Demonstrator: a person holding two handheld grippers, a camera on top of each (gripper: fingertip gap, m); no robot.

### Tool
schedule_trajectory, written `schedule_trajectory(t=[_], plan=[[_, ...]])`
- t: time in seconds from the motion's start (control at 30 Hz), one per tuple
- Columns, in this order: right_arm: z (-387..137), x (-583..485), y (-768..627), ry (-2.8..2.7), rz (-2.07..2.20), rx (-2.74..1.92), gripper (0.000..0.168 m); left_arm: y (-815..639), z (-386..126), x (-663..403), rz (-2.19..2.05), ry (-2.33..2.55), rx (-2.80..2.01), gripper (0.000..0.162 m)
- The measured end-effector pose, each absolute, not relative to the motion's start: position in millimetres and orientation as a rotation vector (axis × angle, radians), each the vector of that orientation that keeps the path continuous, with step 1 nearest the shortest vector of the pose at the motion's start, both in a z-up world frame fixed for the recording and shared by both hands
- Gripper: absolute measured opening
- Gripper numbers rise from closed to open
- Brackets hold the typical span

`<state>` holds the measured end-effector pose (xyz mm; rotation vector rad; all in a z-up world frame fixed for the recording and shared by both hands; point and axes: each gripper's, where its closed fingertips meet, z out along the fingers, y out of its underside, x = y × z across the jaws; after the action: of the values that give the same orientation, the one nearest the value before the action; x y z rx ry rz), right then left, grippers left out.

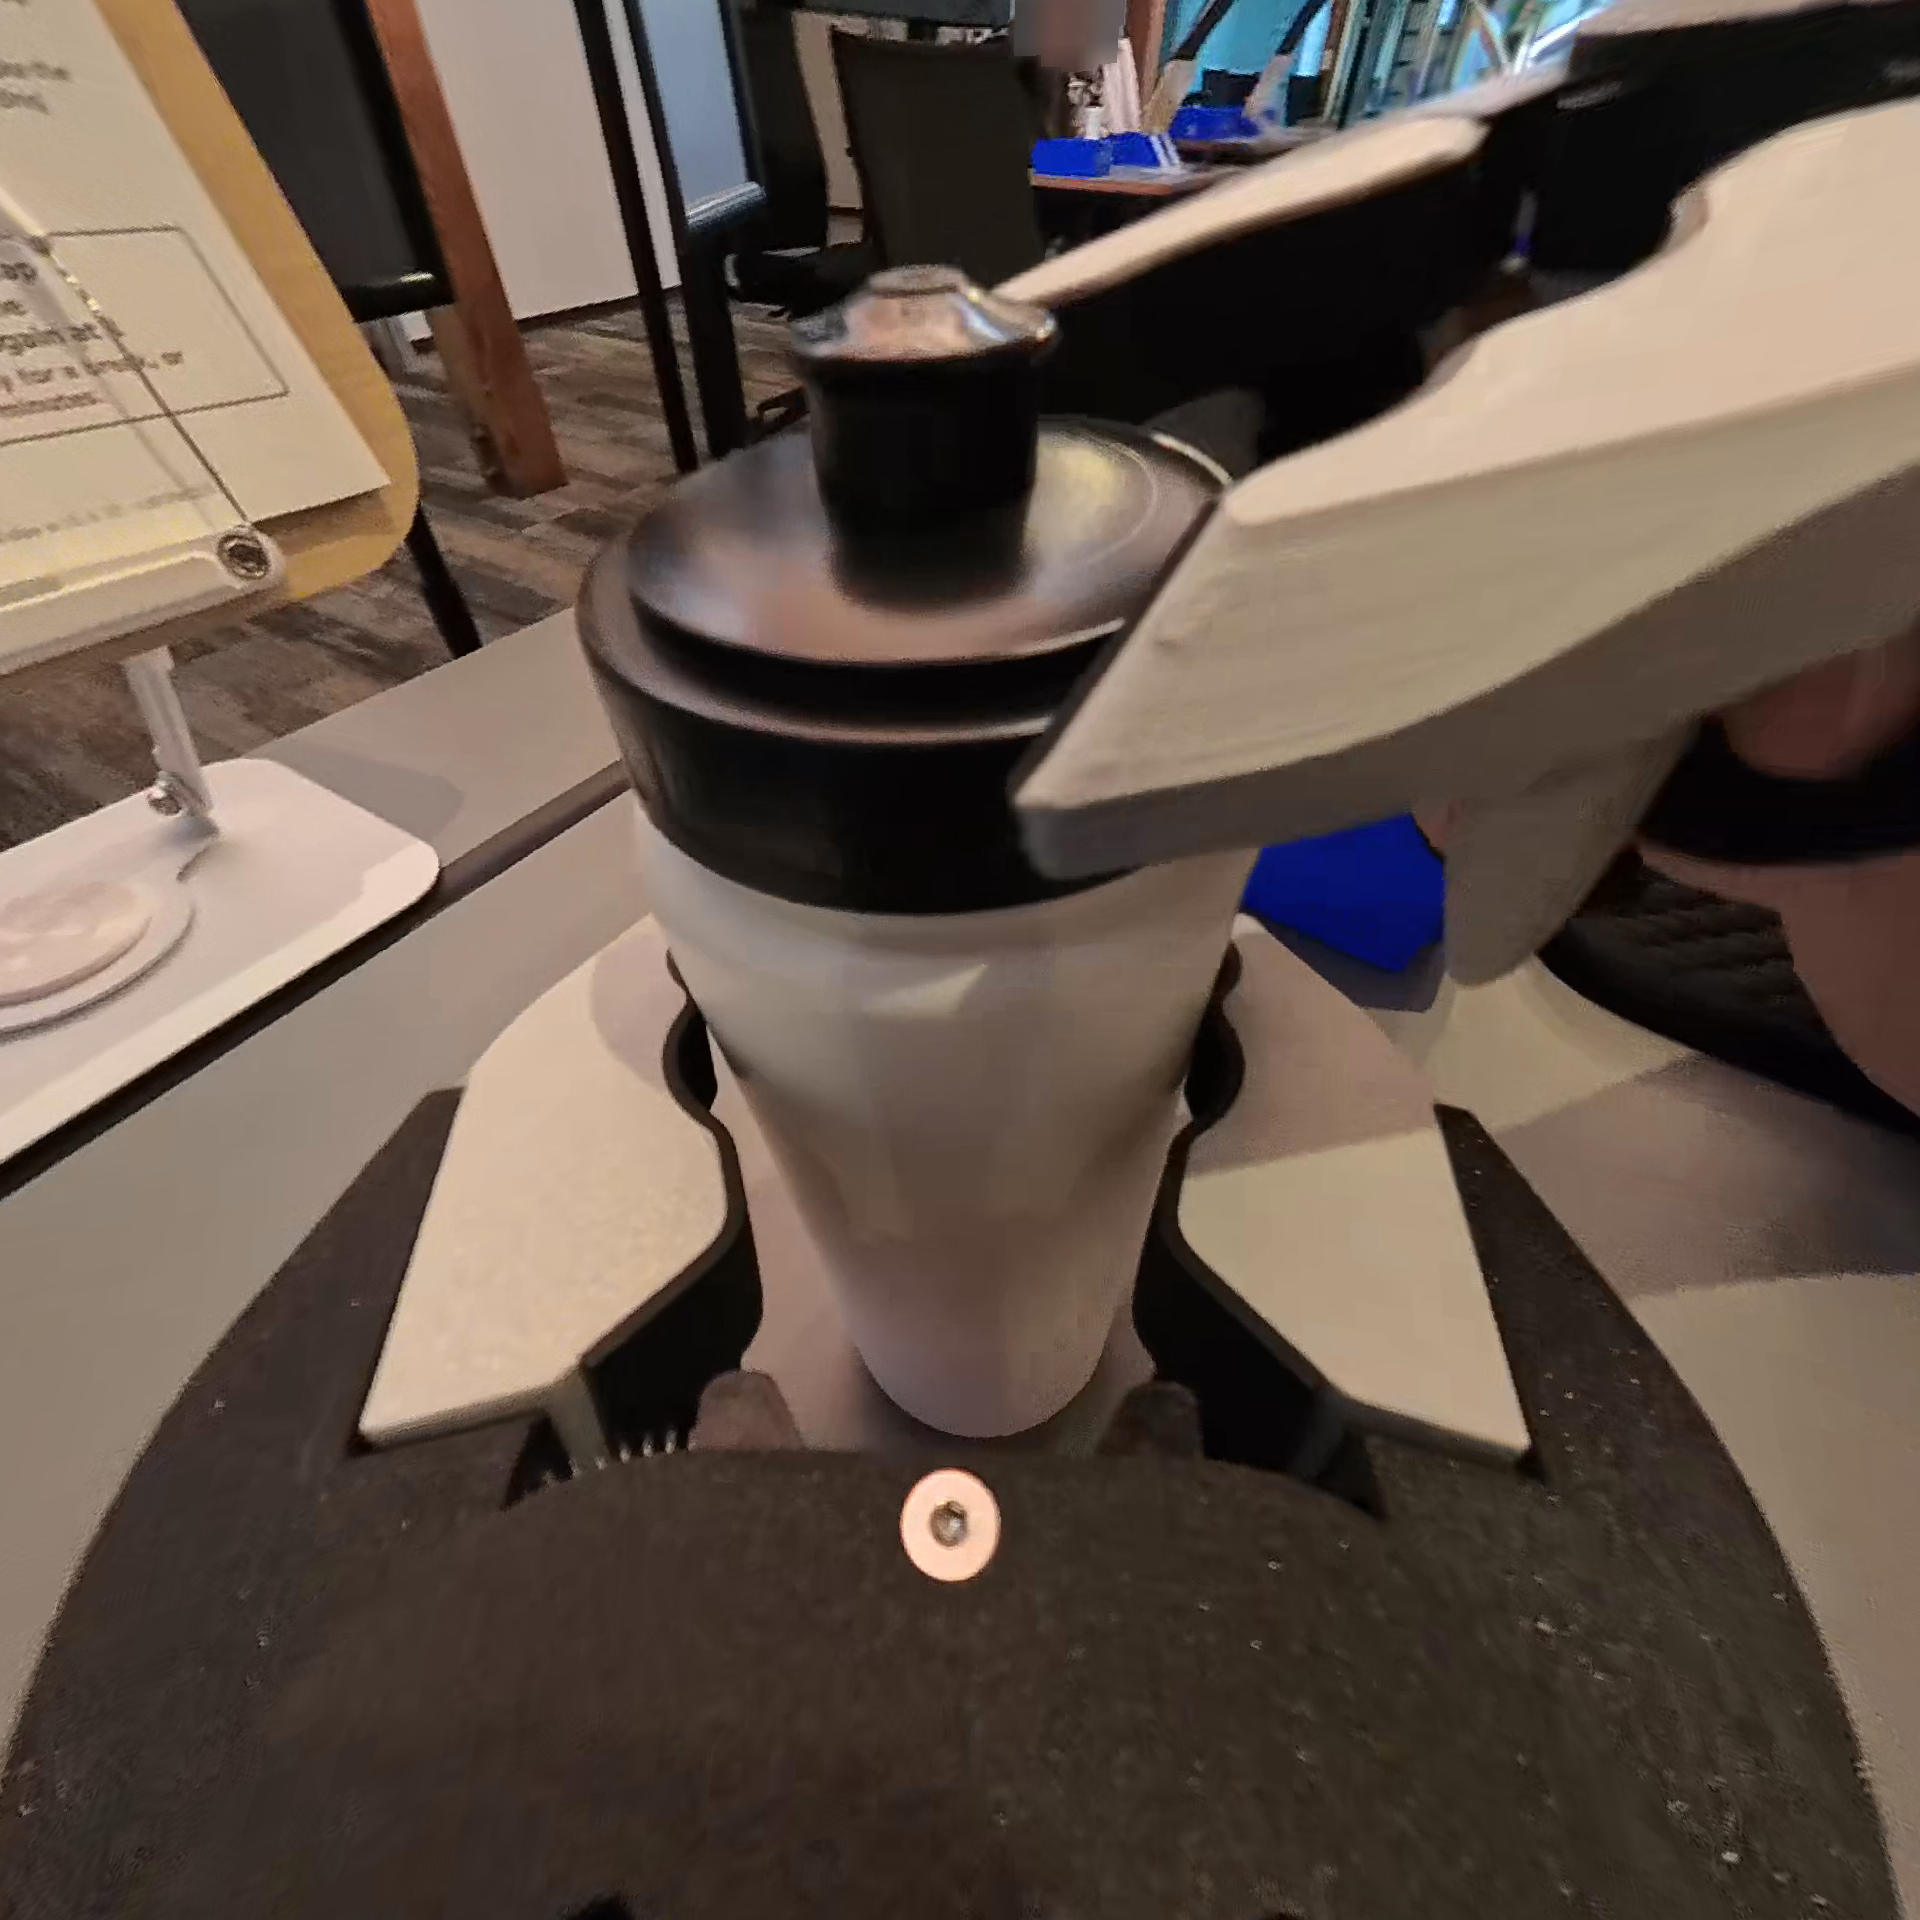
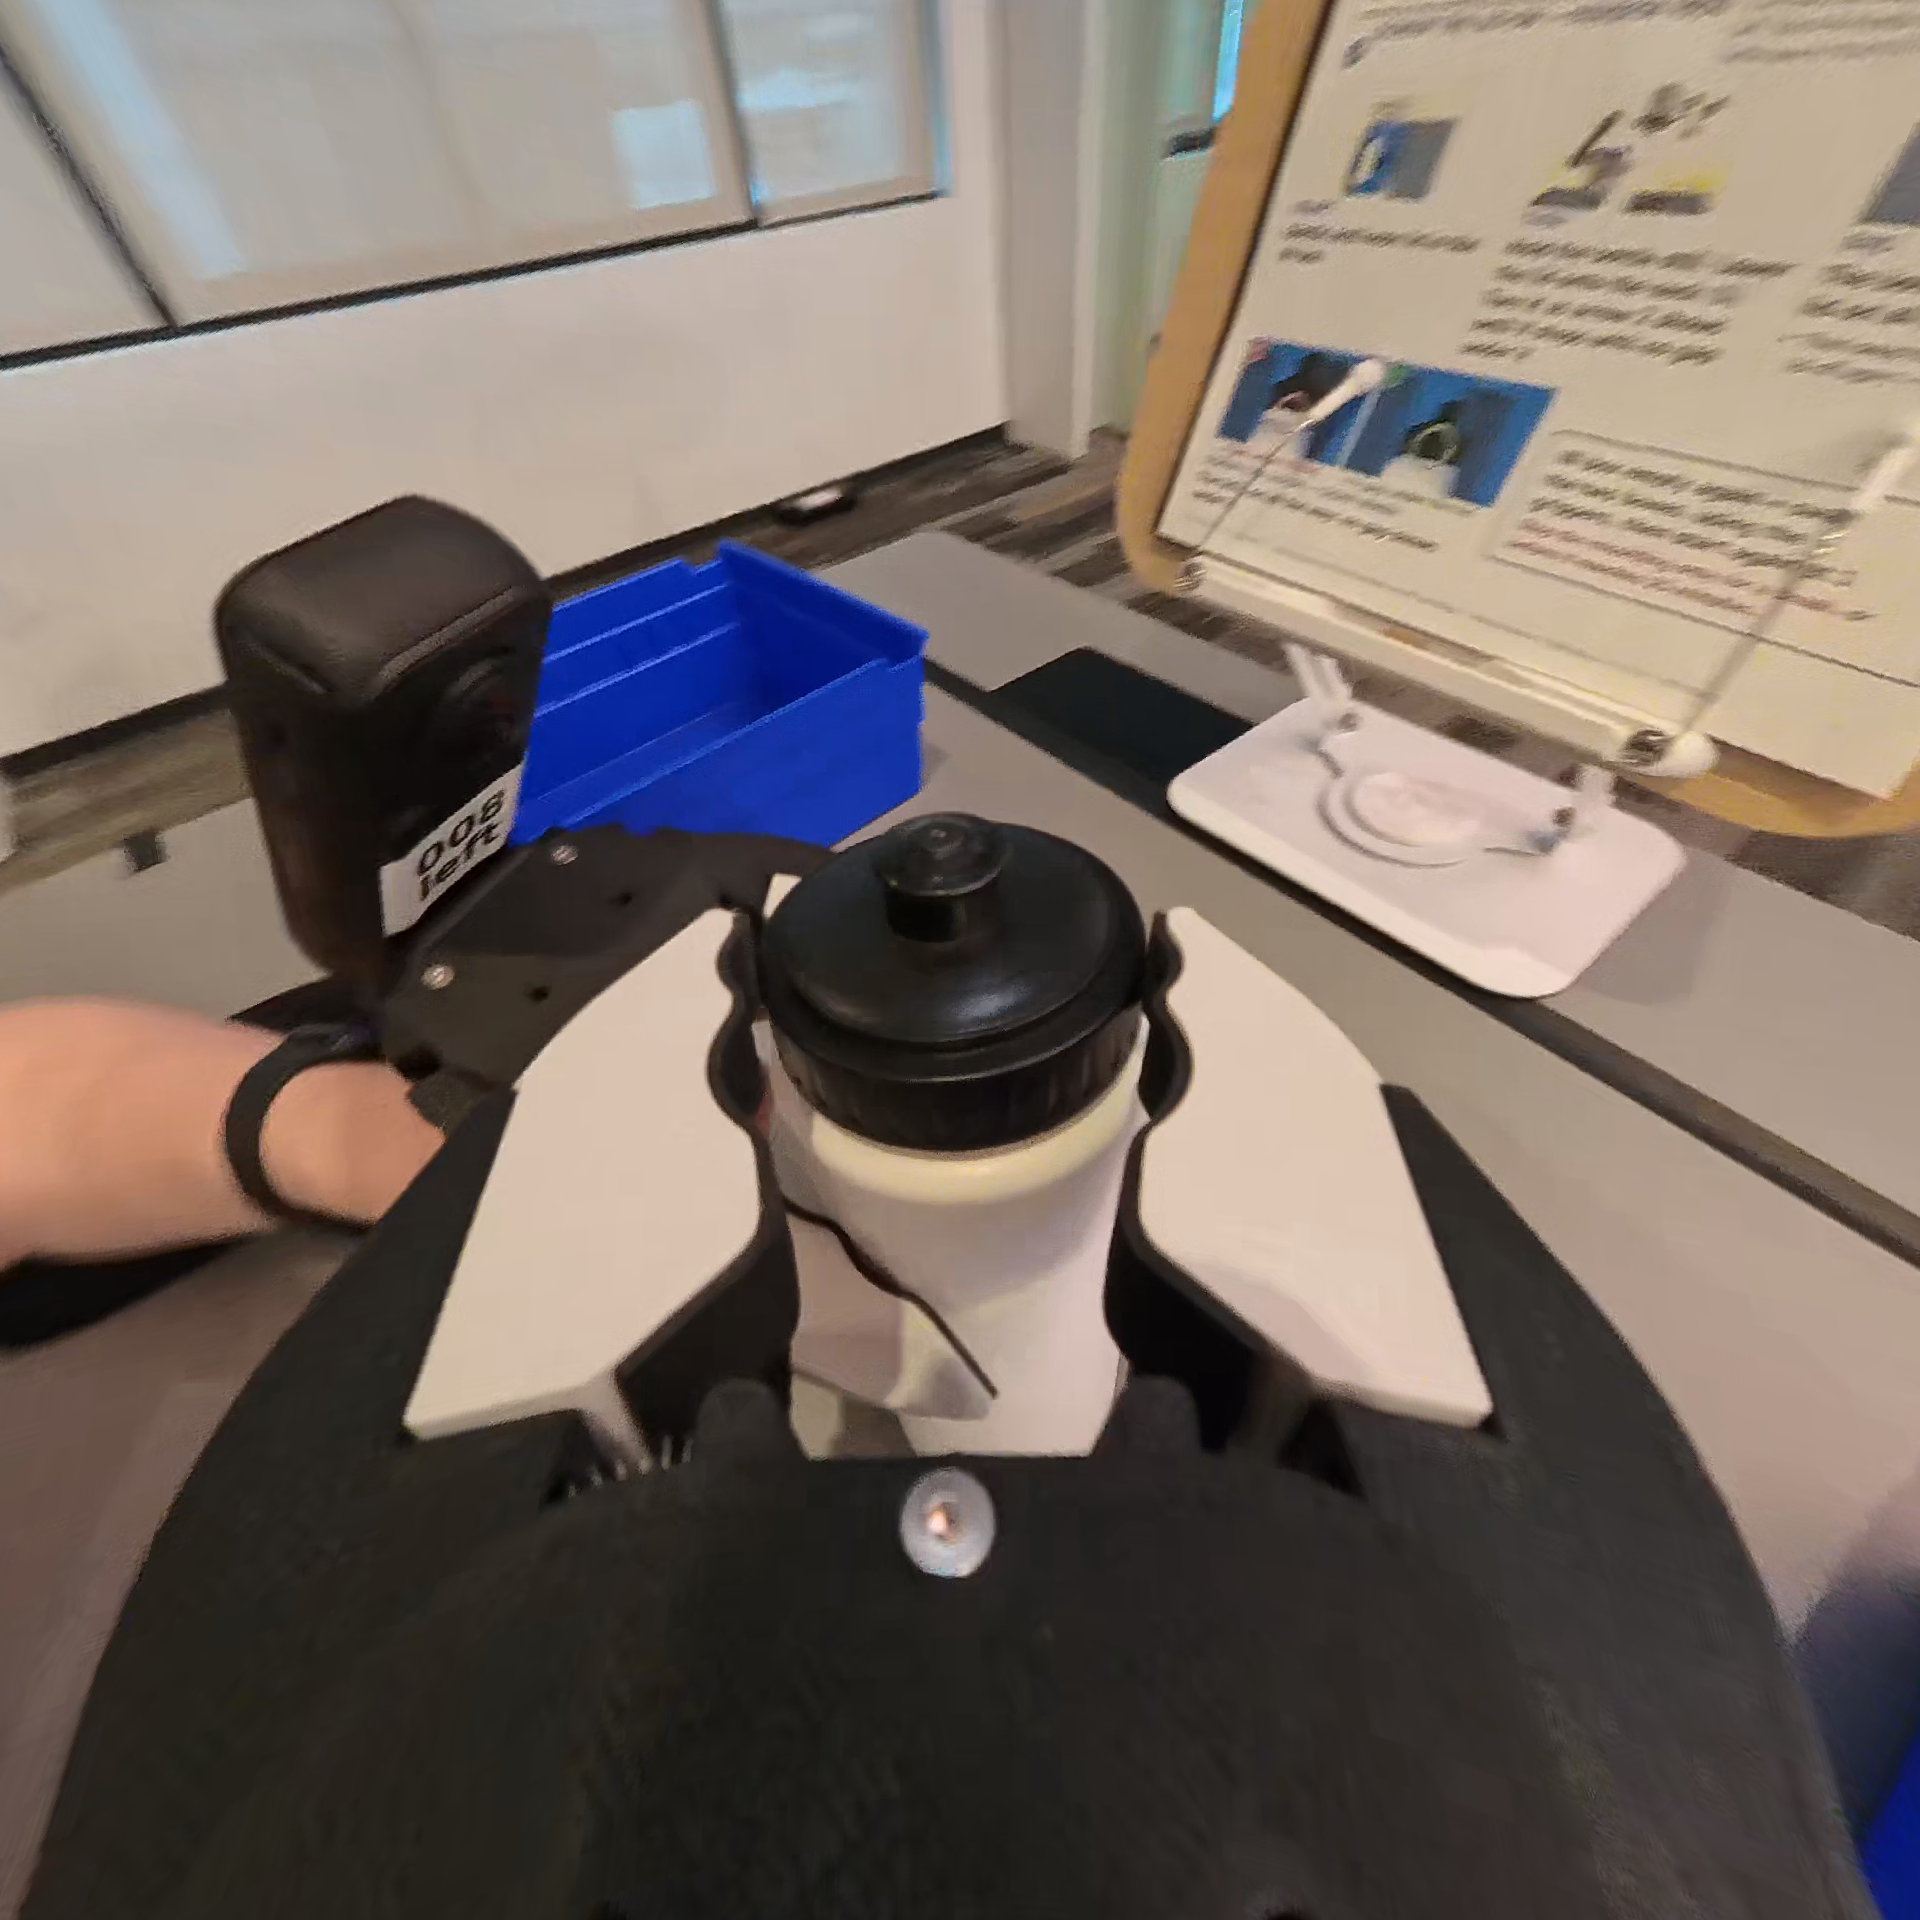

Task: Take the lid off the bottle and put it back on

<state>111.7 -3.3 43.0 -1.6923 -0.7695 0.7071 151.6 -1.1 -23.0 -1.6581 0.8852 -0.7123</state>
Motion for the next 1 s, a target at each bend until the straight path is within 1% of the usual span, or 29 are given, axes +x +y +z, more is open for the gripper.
schedule_trajectory(t=[0.1,0.2,0.27,0.37,0.4,0.43,0.57,0.6,0.7,1.0], plan=[[43,111,-3,-0.763,0.669,-1.668,0.074,0,-23,150,-0.694,0.882,-1.667,0.091],[42,109,-10,-0.959,0.720,-1.658,0.075,-3,-24,151,-0.697,0.942,-1.631,0.091],[42,112,-20,-1.123,0.777,-1.608,0.078,-8,-24,153,-0.720,1.002,-1.591,0.091],[46,119,-25,-1.210,0.810,-1.530,0.077,-18,-24,159,-0.773,1.077,-1.528,0.091],[49,118,-28,-1.221,0.830,-1.496,0.074,-20,-24,160,-0.790,1.090,-1.524,0.091],[50,117,-30,-1.229,0.844,-1.480,0.064,-21,-25,161,-0.796,1.100,-1.520,0.091],[49,120,-30,-1.237,0.850,-1.511,0.063,-22,-25,163,-0.793,1.104,-1.523,0.090],[50,121,-31,-1.244,0.842,-1.508,0.064,-23,-25,164,-0.797,1.108,-1.523,0.090],[48,121,-30,-1.255,0.834,-1.500,0.071,-26,-25,165,-0.810,1.120,-1.517,0.090],[44,123,-36,-1.287,0.936,-1.534,0.074,-30,-26,167,-0.826,1.151,-1.508,0.090]])
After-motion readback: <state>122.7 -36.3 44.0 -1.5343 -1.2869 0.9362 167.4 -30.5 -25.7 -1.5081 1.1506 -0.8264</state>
